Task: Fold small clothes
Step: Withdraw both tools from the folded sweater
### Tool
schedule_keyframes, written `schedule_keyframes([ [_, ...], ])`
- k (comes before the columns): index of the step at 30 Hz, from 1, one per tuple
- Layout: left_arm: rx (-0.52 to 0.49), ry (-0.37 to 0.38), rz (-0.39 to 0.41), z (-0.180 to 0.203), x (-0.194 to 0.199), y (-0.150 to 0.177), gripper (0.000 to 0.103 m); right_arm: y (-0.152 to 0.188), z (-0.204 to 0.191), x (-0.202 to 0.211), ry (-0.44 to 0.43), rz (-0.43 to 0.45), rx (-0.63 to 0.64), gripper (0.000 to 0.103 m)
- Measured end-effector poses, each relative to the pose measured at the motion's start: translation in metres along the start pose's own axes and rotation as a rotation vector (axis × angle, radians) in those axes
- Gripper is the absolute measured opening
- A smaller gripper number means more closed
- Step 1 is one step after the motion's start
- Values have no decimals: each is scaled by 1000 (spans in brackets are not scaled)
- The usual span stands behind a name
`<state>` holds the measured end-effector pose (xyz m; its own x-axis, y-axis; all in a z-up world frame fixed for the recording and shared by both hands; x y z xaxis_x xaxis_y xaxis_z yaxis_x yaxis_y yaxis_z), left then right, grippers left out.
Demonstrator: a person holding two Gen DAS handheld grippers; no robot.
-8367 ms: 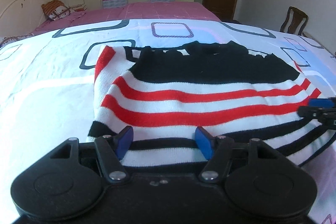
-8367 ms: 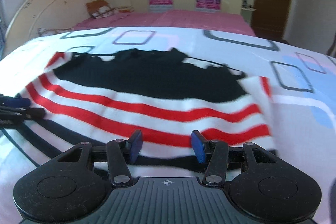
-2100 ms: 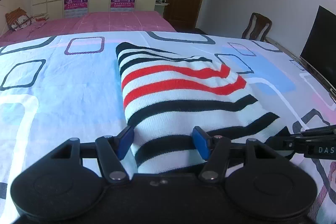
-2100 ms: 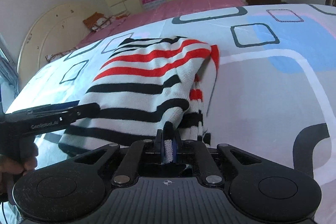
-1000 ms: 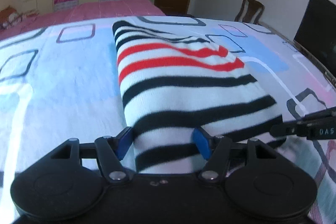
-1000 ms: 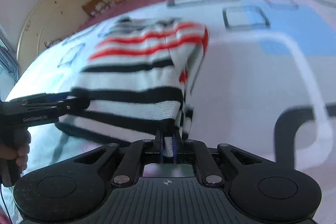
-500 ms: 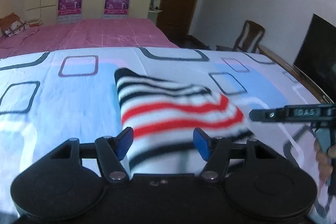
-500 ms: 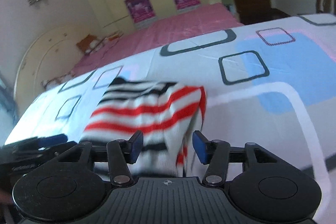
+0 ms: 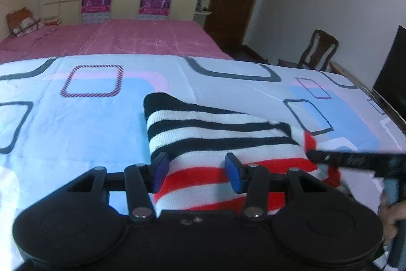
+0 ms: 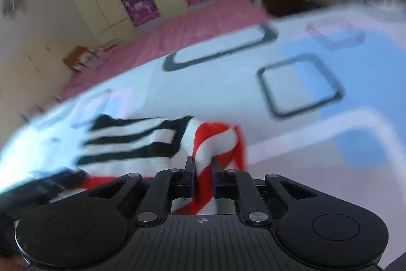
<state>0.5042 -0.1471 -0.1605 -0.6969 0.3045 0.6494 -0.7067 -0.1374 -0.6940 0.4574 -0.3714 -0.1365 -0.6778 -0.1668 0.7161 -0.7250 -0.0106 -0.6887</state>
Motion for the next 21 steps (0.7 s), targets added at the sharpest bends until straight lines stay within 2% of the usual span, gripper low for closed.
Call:
schedule_keyframes([
  [2,-51,-34,-7,2,-7,6,49,10,6,-6,-12,-5,-37,11],
  [7,-56,-35,-8,0,-5,5,50,0,13,12,-21,39,-54,14],
  [10,-54,-39,-10,0,-5,5,51,-14,4,25,6,111,-2,15],
  [12,-56,-45,-15,1,-6,4,51,-23,-8,24,-17,122,41,16],
  [13,-59,-50,-19,2,-6,4,51,-28,-15,21,-19,124,67,19],
  [14,-60,-54,-22,2,-6,3,51,-30,-21,17,-13,127,94,33],
  [16,-60,-59,-28,3,-7,2,51,-28,-31,6,-4,101,149,44],
  [21,-62,-69,-31,1,-8,2,56,-15,-23,-23,23,33,132,44],
])
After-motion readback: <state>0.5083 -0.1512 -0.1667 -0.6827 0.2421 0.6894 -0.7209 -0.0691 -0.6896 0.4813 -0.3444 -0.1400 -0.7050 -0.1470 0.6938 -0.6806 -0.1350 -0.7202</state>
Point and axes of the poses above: each gripper's, at about its wrist camera, not at the fingertips, and x roughly against the way its jaws point, z to its right, y to its underside, the point moved 3 cm from there along -x, roughly the way its jaws point, and after that the axes turned 12 degrees about x, right-handed, at the moved point
